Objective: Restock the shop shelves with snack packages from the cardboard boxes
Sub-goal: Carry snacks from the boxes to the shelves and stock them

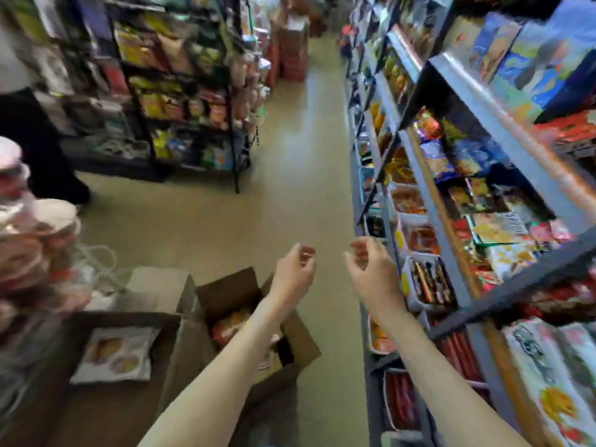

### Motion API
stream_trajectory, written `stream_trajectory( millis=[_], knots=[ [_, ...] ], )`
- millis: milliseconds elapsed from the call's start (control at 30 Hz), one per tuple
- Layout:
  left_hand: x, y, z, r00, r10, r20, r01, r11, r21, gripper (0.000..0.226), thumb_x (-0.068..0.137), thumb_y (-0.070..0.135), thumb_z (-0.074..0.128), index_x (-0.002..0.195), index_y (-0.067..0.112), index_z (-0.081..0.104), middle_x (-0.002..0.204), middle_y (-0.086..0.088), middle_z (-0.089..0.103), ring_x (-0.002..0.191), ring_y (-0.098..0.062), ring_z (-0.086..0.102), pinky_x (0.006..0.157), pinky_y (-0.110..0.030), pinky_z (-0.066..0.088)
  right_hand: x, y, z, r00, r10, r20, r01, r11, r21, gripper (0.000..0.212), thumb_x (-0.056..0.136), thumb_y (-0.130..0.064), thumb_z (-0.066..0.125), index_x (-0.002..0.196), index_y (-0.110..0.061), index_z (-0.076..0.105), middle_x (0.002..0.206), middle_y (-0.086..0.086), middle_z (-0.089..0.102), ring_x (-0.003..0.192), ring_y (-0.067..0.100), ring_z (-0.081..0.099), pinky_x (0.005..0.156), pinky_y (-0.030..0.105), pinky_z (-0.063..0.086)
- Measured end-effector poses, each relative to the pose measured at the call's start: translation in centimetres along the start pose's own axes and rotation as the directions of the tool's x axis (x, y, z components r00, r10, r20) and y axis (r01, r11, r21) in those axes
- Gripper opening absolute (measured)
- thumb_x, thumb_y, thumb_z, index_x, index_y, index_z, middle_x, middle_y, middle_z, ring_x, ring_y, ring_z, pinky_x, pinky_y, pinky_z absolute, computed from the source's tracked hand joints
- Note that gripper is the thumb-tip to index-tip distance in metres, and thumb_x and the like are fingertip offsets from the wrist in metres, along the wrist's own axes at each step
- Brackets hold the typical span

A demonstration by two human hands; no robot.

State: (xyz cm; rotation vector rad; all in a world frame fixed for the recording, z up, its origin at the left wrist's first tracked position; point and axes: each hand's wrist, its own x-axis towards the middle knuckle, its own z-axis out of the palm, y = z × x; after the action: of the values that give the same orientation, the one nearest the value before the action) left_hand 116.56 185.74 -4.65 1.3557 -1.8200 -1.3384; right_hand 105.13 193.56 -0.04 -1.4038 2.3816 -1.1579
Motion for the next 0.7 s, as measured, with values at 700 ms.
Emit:
stream_trajectory(
  millis=[700],
  knots=[
    [-2.2, -49.6, -21.7, 0.146, -0.986, -0.078, 0.704, 0.159, -0.692, 0.076, 0.09, 0.03, 0.065, 0.149, 0.007, 0.024, 0.146, -0.02, 0.038, 0.13, -0.038, 0.042, 0.102, -0.045, 0.04, -15.0, -5.3, 50.6, 0.415, -0.005, 0.91, 0.041, 0.999, -0.013, 0.047, 0.096, -0.019, 0.05, 0.14, -0.014, 0.037, 0.133, 0.002, 0.043, 0.129, 0.017, 0.039, 0.105, 0.021, 0.03]
  ],
)
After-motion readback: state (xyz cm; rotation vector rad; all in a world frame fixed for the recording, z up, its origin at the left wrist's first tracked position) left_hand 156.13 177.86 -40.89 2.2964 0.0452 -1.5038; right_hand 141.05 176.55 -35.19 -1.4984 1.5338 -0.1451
